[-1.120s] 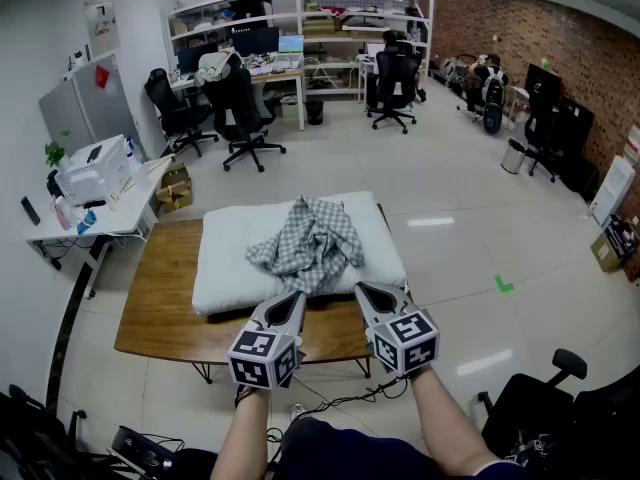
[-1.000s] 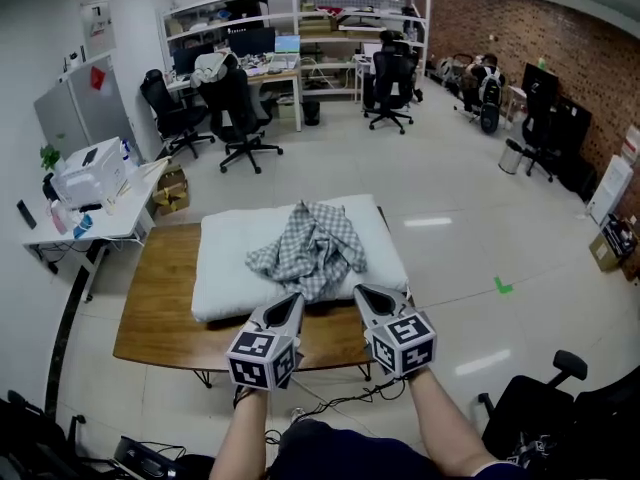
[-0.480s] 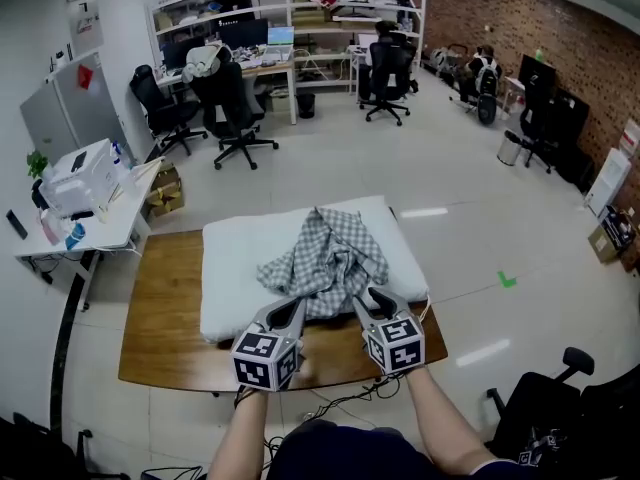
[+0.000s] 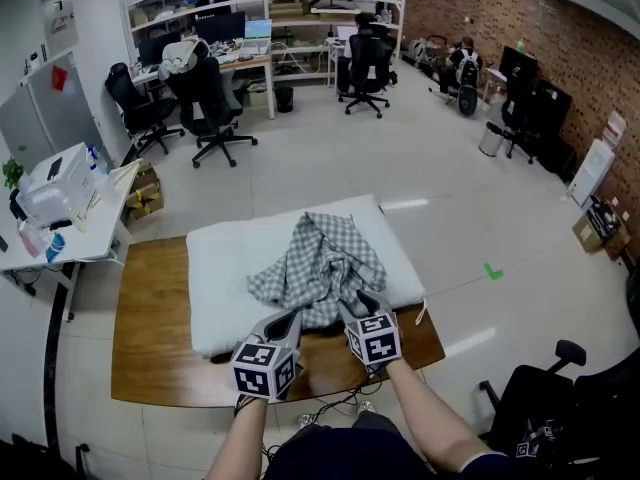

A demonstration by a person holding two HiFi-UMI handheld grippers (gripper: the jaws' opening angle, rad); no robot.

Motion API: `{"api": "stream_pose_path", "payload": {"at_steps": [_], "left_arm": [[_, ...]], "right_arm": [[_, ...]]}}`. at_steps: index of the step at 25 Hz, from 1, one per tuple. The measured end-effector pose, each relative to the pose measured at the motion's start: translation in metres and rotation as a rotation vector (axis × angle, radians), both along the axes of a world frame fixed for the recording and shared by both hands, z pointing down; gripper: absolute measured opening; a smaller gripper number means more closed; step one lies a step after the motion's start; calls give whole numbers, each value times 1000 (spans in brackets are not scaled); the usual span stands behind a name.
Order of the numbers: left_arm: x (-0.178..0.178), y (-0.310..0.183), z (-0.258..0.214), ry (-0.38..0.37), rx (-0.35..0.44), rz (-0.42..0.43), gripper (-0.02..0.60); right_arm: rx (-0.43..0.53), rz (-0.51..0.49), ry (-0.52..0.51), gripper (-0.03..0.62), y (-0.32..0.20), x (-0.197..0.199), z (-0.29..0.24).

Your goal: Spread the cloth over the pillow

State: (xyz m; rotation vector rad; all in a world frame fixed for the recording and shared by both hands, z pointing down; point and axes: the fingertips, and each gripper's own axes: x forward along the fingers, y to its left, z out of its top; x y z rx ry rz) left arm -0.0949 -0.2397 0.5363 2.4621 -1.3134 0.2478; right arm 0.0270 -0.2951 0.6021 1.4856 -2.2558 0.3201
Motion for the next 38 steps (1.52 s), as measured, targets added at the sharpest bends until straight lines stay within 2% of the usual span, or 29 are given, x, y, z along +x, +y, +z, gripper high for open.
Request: {"api": "stream_pose_path", "payload": {"at_steps": [5, 6, 7, 8, 12, 22, 28, 38], "left_arm": [[0, -3, -4, -16, 5, -26, 9], [-4, -4, -4, -18, 4, -38, 9], [-8, -6, -3, -18, 0, -51, 9], [-12, -8, -1, -17, -5, -64, 9], [-18, -14, 1, -18, -12, -95, 9], [-6, -26, -2, -9, -4, -125, 9], [-7, -24, 4, -13, -11, -146, 9], [-13, -25, 16, -46, -38, -170, 9]], "right_arm": [[-14, 0, 83, 200, -15, 6, 21], [-13, 3, 107, 179, -17, 10, 23], [-8, 7, 124, 76, -19, 15, 22], [1, 6, 124, 32, -21, 18, 18], [62, -12, 74, 25, -32, 39, -22], [337, -11, 51, 23, -75, 89, -176], [422, 61, 55, 23, -105, 127, -230], [530, 115, 59, 23, -136, 171, -309]]}}
